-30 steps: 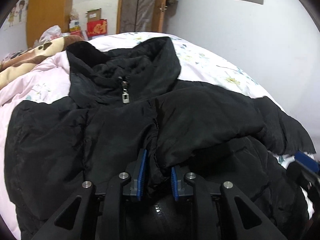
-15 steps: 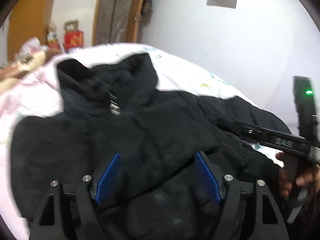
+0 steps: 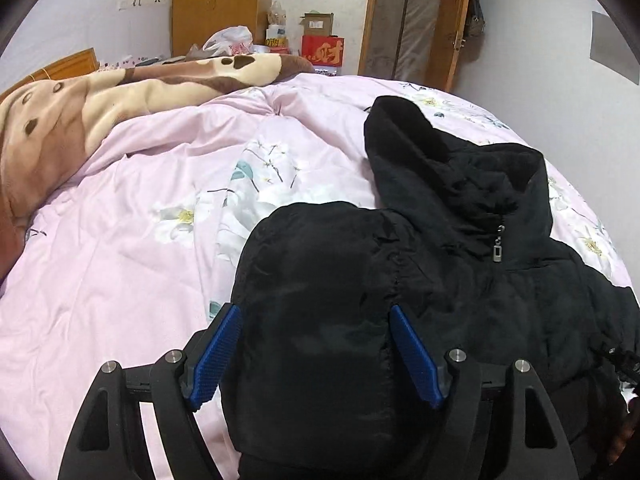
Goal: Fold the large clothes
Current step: 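Grasp the other sleeve with the right gripper and lift it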
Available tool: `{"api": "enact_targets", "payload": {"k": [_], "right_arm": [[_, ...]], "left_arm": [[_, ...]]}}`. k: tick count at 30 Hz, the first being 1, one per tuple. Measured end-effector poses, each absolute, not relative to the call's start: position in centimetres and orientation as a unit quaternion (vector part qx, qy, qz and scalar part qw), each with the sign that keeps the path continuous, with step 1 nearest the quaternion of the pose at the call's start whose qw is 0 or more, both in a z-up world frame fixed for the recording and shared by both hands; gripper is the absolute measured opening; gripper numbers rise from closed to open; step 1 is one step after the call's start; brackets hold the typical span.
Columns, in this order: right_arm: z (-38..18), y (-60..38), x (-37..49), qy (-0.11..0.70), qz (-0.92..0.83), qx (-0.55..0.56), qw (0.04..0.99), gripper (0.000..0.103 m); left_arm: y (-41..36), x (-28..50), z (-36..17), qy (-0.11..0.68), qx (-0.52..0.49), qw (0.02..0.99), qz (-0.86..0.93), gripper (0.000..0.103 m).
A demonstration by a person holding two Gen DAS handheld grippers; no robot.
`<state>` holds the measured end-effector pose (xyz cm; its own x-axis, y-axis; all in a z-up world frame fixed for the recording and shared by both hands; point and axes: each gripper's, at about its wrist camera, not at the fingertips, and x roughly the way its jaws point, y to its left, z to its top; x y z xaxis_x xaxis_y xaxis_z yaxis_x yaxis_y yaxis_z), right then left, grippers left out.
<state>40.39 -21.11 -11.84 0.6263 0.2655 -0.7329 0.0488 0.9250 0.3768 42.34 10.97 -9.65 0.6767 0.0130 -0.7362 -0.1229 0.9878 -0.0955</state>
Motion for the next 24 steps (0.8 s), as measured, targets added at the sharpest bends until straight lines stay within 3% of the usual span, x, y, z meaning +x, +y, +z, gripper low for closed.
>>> {"api": "enact_targets", "payload": {"k": [6,20,23,24], "right_arm": [[-8.8,-23.6,39.3,0.374,0.013,0.177,0.91,0.005],[-13.9,-23.7,41.3,0.45,-0.028,0.117,0.885,0.006],[-13.2,-24.0,41.0,0.453,-0.04,0.111,0.884,0.01],[-12.8,-24.2,40.6,0.452,-0.047,0.112,0.884,0.016]], "left_arm": [[10.8,42.9,-10.5,0.405,-0.058,0.912,0.041,0.077],[10.8,45.2,-15.0,0.466,-0.068,0.881,0.049,0.089],[10.6,44.8,-14.2,0.47,-0.066,0.878,0.053,0.089],[10.5,44.6,-13.9,0.472,-0.065,0.878,0.054,0.089]]}}
